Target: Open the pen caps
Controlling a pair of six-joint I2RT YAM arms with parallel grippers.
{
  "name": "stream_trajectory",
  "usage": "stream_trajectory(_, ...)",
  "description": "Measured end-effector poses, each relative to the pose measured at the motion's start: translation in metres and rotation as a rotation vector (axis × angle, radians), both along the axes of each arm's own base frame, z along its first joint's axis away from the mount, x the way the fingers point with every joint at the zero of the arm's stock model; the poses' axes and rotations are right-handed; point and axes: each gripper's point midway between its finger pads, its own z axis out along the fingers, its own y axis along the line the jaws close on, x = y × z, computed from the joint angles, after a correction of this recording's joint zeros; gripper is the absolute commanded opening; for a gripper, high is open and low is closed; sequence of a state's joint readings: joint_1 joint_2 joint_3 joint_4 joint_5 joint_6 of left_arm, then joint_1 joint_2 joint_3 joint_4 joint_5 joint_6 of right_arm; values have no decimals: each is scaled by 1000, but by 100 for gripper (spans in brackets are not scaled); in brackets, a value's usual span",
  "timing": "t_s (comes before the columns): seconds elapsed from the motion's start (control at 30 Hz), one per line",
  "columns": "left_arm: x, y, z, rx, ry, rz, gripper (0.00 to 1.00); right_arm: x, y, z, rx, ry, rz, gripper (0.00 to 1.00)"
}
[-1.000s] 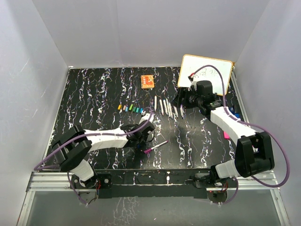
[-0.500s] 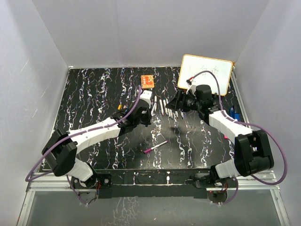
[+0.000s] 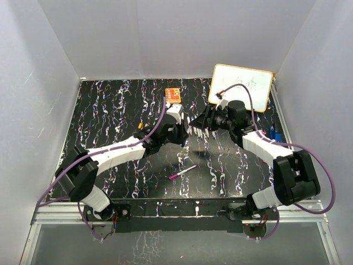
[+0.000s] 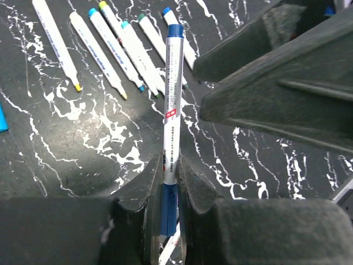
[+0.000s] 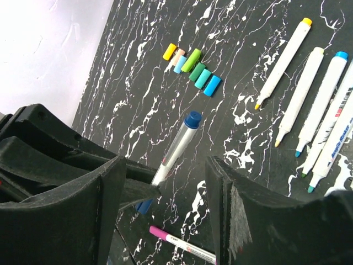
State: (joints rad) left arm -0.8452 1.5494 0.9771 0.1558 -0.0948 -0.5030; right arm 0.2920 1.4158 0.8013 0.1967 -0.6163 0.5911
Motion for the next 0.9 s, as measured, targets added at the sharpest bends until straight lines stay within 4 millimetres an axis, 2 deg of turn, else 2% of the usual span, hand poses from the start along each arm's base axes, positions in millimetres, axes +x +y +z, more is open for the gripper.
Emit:
stream_trajectory(0.33,4,-17,23,-104,-30,-19,0,0,8,-7,19,18,19,45)
stream_trajectory(0.5,5,-23,23,-125,-28,-29,0,0,10,-9,29,23,23,34)
stream_trajectory(0.67,6,-26,20,-132,-21,-33,0,0,12,-6,38,15,26,19)
stream_trajectory(0.83,7,-28,22,-143,-26,-32,0,1,14,-3,52,11,23,14)
stream_trajectory(0.9,7,-28,22,-142,-25,-33,0,2,15,-3,57,10,25,8)
